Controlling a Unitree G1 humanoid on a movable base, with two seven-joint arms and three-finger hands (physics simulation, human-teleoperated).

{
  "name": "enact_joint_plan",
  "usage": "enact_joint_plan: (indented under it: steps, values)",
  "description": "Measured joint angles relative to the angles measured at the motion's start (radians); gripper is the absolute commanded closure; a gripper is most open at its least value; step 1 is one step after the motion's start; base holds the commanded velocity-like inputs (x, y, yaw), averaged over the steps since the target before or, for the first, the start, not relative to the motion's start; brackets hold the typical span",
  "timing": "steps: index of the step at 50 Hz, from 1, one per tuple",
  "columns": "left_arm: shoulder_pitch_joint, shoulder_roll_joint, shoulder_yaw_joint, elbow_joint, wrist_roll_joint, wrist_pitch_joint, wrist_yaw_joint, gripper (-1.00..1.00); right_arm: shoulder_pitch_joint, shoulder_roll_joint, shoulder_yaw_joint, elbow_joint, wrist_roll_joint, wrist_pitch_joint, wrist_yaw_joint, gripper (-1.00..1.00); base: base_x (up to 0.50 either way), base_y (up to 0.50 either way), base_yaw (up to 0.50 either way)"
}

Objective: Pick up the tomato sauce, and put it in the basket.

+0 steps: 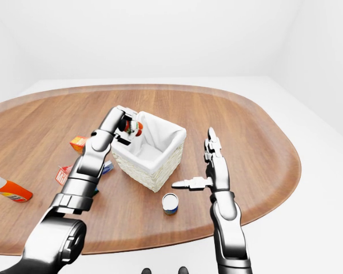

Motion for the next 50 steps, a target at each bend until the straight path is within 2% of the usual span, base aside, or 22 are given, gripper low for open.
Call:
enact_joint_plan:
  steps: [18, 24, 30, 50]
  values:
    - [-0.114, -0.006, -0.005, 0.243, -0.025, 0.0, 0.023, 1.0, -0.001, 0.001, 0.002, 0.002, 0.001, 0.0, -0.002, -1.0, 0.0, 0.0, 0.0]
    - [-0.147, -0.008, -0.005, 0.322, -0.04, -0.008, 0.027, 1.0, 0.0, 0.0, 0.001, -0.002, 0.002, 0.0, -0.002, -1.0, 0.0, 0.0, 0.0]
    - [-0.172, -0.01, -0.005, 0.385, -0.052, -0.024, 0.03, 1.0, 0.0, 0.001, 0.001, -0.001, 0.002, 0.0, -0.002, -1.0, 0.0, 0.0, 0.0]
    - [-0.219, -0.021, -0.008, 0.528, -0.084, -0.098, 0.029, 1.0, -0.003, 0.0, 0.0, 0.008, 0.004, 0.0, -0.001, -1.0, 0.0, 0.0, 0.0]
